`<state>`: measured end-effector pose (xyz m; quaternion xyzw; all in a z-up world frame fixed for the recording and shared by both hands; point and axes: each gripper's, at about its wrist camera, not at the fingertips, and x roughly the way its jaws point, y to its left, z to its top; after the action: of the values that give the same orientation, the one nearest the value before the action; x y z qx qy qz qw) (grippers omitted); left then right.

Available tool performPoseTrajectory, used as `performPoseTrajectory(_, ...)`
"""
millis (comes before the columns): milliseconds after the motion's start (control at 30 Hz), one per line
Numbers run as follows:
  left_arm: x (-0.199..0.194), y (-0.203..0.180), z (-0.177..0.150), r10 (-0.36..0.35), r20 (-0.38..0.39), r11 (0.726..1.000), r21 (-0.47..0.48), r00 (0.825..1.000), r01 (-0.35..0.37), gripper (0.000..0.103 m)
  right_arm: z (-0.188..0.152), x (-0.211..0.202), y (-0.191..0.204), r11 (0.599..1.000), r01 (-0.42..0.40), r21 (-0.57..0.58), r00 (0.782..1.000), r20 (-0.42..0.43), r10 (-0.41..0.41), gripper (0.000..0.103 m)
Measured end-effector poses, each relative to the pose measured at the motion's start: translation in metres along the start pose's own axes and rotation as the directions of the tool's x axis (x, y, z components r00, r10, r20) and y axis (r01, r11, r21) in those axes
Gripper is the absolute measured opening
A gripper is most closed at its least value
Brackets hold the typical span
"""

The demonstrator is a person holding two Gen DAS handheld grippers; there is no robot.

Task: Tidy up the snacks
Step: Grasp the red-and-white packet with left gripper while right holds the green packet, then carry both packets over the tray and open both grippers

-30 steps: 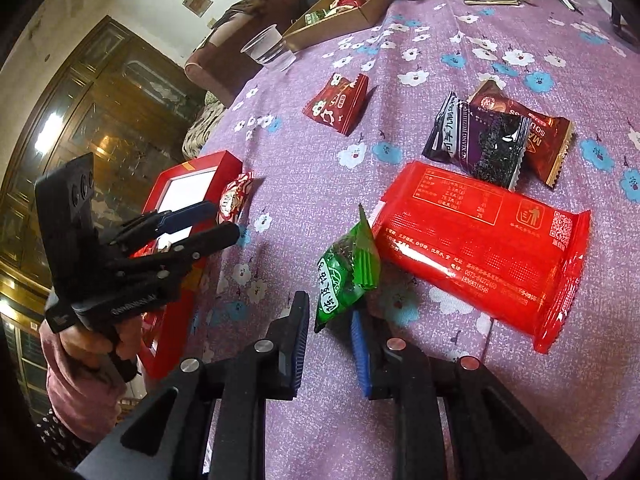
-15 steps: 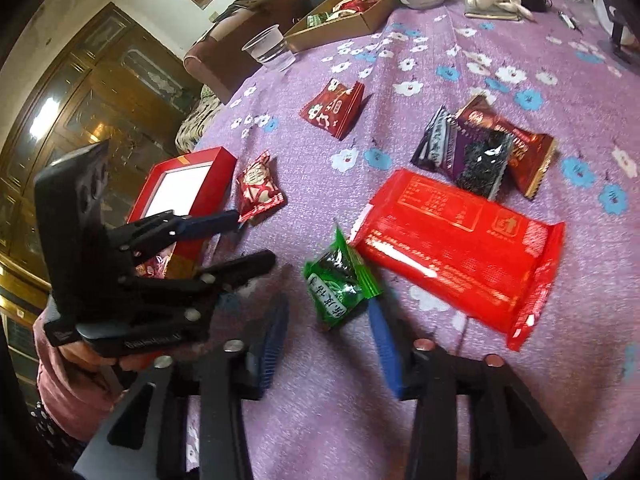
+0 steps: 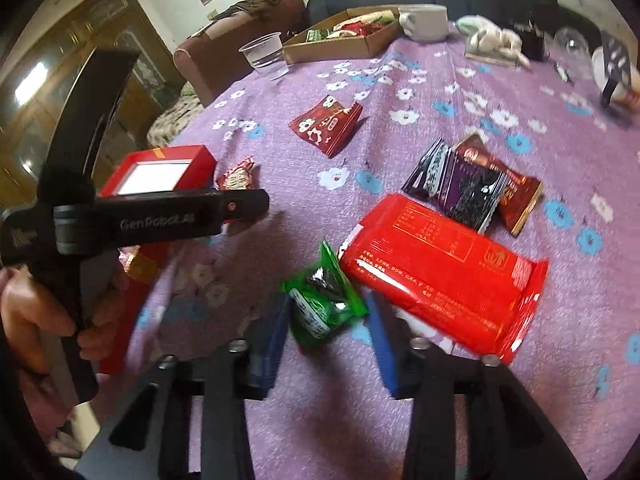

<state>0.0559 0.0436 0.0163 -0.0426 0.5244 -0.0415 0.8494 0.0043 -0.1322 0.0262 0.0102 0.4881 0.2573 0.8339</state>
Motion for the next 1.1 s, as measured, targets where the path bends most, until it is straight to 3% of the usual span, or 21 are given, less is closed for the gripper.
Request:
performPoseTrajectory(33,0.001,-0.005,0.001,0.028,0.012,0.999,0.027,1.000,-0.028,0.042,0.000,0.000,0.002,1.000,0.011,-0.011,1.000,0.002,-0.011,0.035)
performPoseTrajectory(133,0.005,-0.017,0.001,0.074,0.044,0.991,0.108,0.996,-0.078,0.030,-0.001,0.001,0.005,0.999,0.021,-0.028,1.000,0.006,-0.021,0.032)
performPoseTrajectory(333,0.000,-0.019,-0.004,0.073,0.074,0.981,0.175,0.995,-0.085,0.024,0.000,0.001,0.003,1.000,-0.001,-0.016,1.000,0.002,0.001,0.028)
performPoseTrajectory(600,-0.013,-0.012,-0.028,0.031,0.083,0.980,0.196,0.996,-0.047,0.024,0.001,-0.005,0.002,0.998,-0.056,-0.007,0.998,0.017,0.056,0.017)
performPoseTrajectory(1100,-0.051,-0.002,-0.074,-0.079,0.113,0.985,0.164,0.990,0.060,0.023,0.002,-0.011,0.008,0.997,-0.083,-0.008,0.995,0.056,0.083,0.010)
